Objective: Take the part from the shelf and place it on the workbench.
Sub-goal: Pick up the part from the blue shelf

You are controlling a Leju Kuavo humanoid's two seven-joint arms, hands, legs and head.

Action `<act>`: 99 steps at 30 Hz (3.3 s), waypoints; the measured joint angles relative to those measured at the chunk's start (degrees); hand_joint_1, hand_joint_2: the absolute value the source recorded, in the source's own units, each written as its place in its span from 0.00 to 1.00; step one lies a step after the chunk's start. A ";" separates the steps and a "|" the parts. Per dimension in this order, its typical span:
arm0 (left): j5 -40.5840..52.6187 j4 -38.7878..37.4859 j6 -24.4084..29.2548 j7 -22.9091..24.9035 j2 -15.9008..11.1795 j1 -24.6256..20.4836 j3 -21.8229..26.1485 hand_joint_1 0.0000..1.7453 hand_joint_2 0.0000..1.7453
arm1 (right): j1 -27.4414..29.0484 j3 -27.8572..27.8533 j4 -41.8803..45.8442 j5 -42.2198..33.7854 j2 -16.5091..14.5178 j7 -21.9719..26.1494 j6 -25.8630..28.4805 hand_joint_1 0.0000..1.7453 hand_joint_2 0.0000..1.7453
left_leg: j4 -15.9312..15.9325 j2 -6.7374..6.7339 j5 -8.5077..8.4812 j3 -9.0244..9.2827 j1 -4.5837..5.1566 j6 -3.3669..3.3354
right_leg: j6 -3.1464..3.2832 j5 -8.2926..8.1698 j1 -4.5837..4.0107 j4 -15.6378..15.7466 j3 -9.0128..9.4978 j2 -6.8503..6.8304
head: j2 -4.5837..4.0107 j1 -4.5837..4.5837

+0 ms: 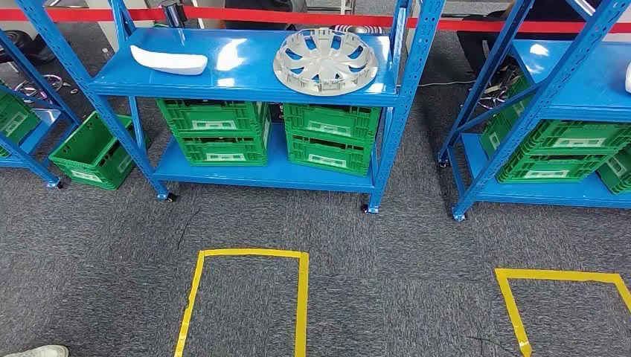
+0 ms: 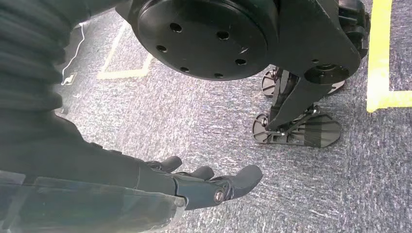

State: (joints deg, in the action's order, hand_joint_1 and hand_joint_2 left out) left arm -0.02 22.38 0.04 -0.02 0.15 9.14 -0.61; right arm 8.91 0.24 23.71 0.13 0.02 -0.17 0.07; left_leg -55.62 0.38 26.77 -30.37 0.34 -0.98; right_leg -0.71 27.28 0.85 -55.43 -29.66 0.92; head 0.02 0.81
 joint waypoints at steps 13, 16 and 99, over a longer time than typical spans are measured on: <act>-3.75 -0.70 2.27 -0.27 -0.07 -1.59 0.60 0.00 0.25 | -1.68 -1.02 -1.35 -1.42 0.11 -1.15 1.36 0.00 0.00 | 0.00 0.00 -0.08 -0.01 0.00 0.02 | 0.01 -0.02 0.00 0.00 0.04 -0.01 | 0.00 0.01; -7.77 -1.56 4.62 -0.82 -0.19 -3.11 1.37 0.00 0.00 | -3.33 -2.13 -2.69 -2.89 0.17 -2.57 3.38 0.00 0.00 | 0.00 0.00 -0.12 0.01 0.00 0.03 | 0.01 -0.03 0.00 0.00 0.04 -0.01 | 0.00 0.00; -20.75 -0.31 10.07 -10.15 -1.97 -7.59 -9.31 0.00 0.00 | -15.01 38.23 73.60 -55.34 8.55 6.37 -52.29 0.00 0.00 | -3.20 -0.44 -0.08 -2.12 -0.74 0.56 | 0.77 -1.10 0.29 -2.21 -2.89 -0.59 | 0.00 0.02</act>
State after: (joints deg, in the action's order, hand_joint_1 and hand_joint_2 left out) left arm -20.77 22.07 10.11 -10.17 -1.82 1.55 -9.92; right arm -6.10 38.47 97.31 -55.21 8.57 6.20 -52.23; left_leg -58.82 -0.06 26.69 -32.49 -0.41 -0.43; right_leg 0.06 26.17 1.14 -57.63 -32.55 0.34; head 0.02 0.83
